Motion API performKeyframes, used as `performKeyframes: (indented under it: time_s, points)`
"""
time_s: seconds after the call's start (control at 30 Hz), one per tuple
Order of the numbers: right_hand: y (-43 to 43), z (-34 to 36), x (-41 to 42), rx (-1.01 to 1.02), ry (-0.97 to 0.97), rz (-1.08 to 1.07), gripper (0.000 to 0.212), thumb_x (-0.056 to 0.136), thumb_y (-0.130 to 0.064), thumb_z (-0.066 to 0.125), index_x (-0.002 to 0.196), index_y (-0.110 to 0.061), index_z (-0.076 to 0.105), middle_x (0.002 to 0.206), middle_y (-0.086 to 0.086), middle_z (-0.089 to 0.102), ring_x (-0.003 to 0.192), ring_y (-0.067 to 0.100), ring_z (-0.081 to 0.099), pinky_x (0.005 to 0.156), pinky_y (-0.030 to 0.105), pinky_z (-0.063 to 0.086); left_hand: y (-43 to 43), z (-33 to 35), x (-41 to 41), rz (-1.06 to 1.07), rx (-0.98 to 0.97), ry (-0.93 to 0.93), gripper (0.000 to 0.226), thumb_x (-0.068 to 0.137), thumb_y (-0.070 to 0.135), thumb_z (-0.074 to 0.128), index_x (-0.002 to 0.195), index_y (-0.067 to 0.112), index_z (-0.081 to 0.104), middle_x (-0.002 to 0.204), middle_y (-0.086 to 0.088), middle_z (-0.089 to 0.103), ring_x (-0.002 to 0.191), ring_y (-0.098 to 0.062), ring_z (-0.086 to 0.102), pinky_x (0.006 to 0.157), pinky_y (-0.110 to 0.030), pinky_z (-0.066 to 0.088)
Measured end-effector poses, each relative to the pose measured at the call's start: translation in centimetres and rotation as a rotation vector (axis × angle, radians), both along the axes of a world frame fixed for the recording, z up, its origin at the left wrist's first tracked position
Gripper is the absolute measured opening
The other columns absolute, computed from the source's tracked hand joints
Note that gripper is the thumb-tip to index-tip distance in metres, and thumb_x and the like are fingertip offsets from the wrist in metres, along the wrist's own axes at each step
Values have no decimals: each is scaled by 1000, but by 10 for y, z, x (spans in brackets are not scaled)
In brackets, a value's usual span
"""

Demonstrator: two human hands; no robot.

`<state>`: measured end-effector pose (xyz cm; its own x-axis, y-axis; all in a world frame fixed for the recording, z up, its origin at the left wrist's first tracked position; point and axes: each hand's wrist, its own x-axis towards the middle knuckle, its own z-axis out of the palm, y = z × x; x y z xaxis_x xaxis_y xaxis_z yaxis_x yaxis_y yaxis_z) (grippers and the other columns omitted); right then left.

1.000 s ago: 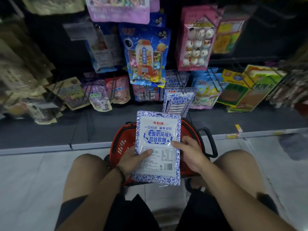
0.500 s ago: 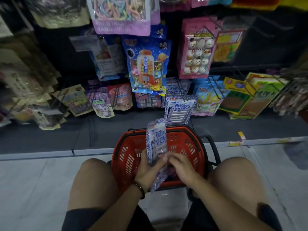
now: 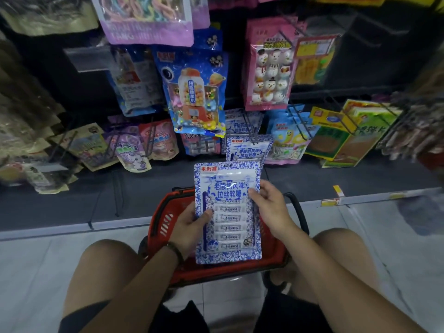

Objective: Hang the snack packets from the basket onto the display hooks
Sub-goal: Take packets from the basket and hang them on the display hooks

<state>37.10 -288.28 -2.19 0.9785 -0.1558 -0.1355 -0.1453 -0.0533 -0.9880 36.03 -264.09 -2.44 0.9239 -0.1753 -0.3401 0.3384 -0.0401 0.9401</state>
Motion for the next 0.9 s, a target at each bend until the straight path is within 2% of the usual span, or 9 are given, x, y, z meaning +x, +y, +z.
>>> performKeyframes:
  time_s: [0.07,0.17,0.27,0.37,0.43,0.53,0.63,0.77,0.9]
  points:
    - [-9,-5,11,3,-47,-17,64,92,-58,76,111,-1,56,107,46,54,86,27,53,80,45,43,-5,7,10,-25,3,-52,36,108,11,61,141,23,65,131,6,77,120,-11,73,99,-31,61]
    - [-23,-16,30,58,-85,-24,85,82,-63,85,105,8,45,90,27,51,94,23,45,85,44,40,-13,20,28,-42,58,-129,16,107,17,65,118,23,73,113,16,80,108,-4,75,90,-24,62]
    - [-34,-1,36,57,-84,-34,68,87,-46,87,106,7,50,92,28,60,95,25,52,86,53,50,-20,27,54,-89,232,-239,10,104,22,70,94,24,70,85,19,78,84,0,74,75,-15,58]
    - [-49,13,41,-14,-111,-82,12,96,-7,78,104,-6,70,106,17,78,102,25,73,95,46,60,-30,26,79,-113,364,-327,29,99,38,76,99,10,72,92,-12,75,85,-17,74,75,-30,60]
    - [-60,12,49,-77,-107,-118,21,95,2,76,93,-18,73,93,-3,80,91,13,74,87,34,59,-40,28,88,-102,369,-376,7,97,23,80,103,26,79,99,2,77,92,-8,73,83,-23,58]
    - [-73,5,64,-161,-120,-113,35,91,6,77,90,-29,76,85,-4,79,82,12,73,79,35,59,-57,30,103,-76,374,-410,47,90,1,83,91,48,77,108,14,79,107,-13,74,99,-31,59]
    - [-85,4,80,-153,-171,-107,36,86,14,77,95,-20,78,99,-1,81,99,16,76,93,43,63,-71,19,126,-47,384,-442,59,83,-19,79,92,39,78,113,4,80,116,-17,73,104,-36,59]
    - [-100,2,99,-79,-144,-92,20,91,1,80,101,-16,78,96,-3,80,93,17,75,92,43,62,-93,18,141,-85,324,-438,26,90,2,84,109,19,79,116,5,79,110,-4,72,96,-17,57]
    - [-104,-15,112,68,-18,-135,20,102,-17,72,85,-28,71,81,-6,75,91,24,73,97,59,61,-109,-4,156,-66,310,-373,15,103,21,73,117,25,78,110,5,79,101,-10,74,92,-21,58]
